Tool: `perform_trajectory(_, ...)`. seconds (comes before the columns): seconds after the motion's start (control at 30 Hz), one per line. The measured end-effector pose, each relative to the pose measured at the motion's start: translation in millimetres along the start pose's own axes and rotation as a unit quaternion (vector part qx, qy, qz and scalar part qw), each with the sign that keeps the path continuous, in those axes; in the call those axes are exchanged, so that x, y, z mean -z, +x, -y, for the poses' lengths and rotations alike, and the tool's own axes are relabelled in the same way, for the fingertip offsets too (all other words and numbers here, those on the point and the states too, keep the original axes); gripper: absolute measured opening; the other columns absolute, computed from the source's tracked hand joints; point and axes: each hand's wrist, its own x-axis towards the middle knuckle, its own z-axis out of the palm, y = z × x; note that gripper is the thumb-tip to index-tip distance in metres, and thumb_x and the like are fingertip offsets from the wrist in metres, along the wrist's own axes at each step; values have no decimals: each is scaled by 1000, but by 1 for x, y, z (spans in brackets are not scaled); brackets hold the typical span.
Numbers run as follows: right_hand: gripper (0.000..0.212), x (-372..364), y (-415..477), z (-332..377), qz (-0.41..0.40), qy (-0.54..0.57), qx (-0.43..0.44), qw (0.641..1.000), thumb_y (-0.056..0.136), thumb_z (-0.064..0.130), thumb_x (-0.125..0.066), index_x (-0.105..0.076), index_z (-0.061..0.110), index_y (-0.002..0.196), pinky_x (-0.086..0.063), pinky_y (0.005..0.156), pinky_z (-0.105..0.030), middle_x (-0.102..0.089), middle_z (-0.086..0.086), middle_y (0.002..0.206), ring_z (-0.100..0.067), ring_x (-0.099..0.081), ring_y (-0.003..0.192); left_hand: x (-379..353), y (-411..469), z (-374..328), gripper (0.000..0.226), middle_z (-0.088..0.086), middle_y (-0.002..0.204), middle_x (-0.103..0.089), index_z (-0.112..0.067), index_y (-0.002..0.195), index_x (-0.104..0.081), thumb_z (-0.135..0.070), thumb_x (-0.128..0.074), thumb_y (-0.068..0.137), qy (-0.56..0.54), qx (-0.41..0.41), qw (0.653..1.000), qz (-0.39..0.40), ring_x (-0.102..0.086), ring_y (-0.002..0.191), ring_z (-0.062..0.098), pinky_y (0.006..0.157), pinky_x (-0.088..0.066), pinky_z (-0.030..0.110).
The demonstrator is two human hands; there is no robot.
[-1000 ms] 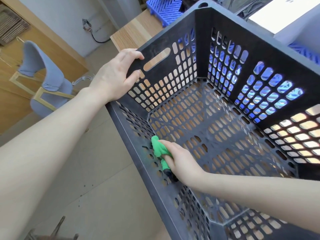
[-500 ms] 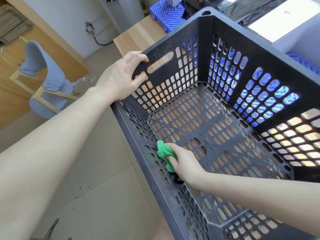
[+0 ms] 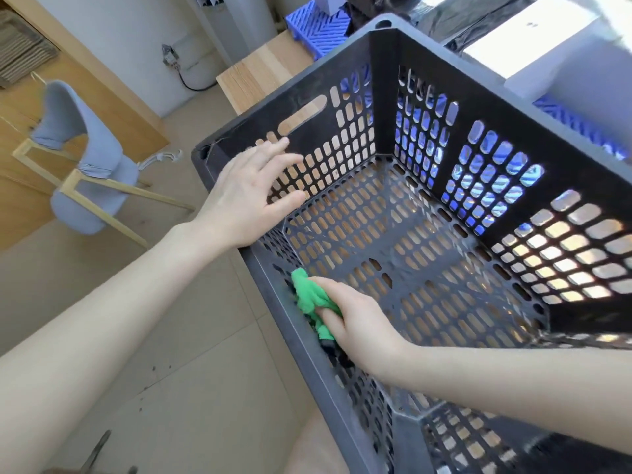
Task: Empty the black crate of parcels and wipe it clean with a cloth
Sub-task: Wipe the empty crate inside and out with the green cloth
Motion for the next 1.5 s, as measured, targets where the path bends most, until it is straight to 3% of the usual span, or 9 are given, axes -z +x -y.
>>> perform_trajectory(0.4,48,-34,50,-85,76,-99,-237,963,95,1,-32,-37,12,141,-46,75,-36,-60,-19,113,-32,-55,97,-1,-9,-18,45,-17,143,-45,-36,134,-49,-54,-51,93,-27,63,998,-5,-41,131,7,96,-40,39)
perform_trajectory(0.6,50,-35,43,-73,58,-82,-245,964,95,4,-33,-37,19,143,-46,87,-36,-55,-16,126,-34,-54,108,1,-8,-21,44,-16,142,-46,-38,133,-49,-54,-50,93,-17,81,997,-2,-44,128,8,97,-40,38)
perform_trajectory(0.83,43,-3,-9,-20,31,15,-170,985,98,9,-35,-46,33,131,-34,49,-17,-60,1,97,-6,-46,59,2,-9,-23,43,-15,141,-47,-37,132,-49,-53,-51,92,-20,84,996,-6,-45,128,9,97,-40,40)
perform_trajectory(0.93,46,6,-37,8,22,67,-117,991,96,8,-37,-49,42,124,-36,57,-13,-57,16,97,2,-48,63,1,-9,-23,44,-14,142,-47,-37,132,-49,-54,-50,92,-17,83,996,-5,-45,128,10,98,-41,40)
perform_trajectory(1.07,51,7,-54,21,-3,90,-44,995,94,2,-41,-49,41,126,-38,83,-6,-55,18,117,4,-51,104,0,-10,-23,45,-14,142,-48,-37,132,-49,-55,-49,91,-18,84,996,-7,-45,129,11,98,-42,41)
perform_trajectory(1.2,50,-7,-36,3,-7,65,-75,995,97,6,-39,-44,36,136,-39,101,-22,-52,10,128,-6,-48,116,0,-11,-23,45,-14,141,-48,-37,132,-50,-56,-49,91,-16,85,996,-10,-46,128,12,97,-42,42)
perform_trajectory(1.33,46,-19,-11,-25,0,31,-138,990,98,6,-33,-44,30,136,-41,83,-17,-54,2,126,-15,-51,105,-1,-11,-23,45,-12,142,-49,-37,132,-49,-55,-49,92,-13,87,996,-12,-47,128,13,97,-43,44)
perform_trajectory(1.4,44,-21,0,-42,14,11,-183,983,98,7,-32,-45,28,135,-40,74,-26,-57,-2,116,-19,-52,91,-1,-11,-23,45,-12,142,-49,-37,132,-49,-56,-49,92,-11,89,996,-10,-47,128,13,97,-43,44)
perform_trajectory(1.5,42,-26,12,-66,46,-31,-230,972,99,8,-32,-42,21,137,-37,74,-27,-60,-9,116,-23,-53,90,-2,-10,-22,45,-13,141,-49,-37,132,-49,-56,-48,91,-9,89,996,-7,-46,128,13,96,-43,43)
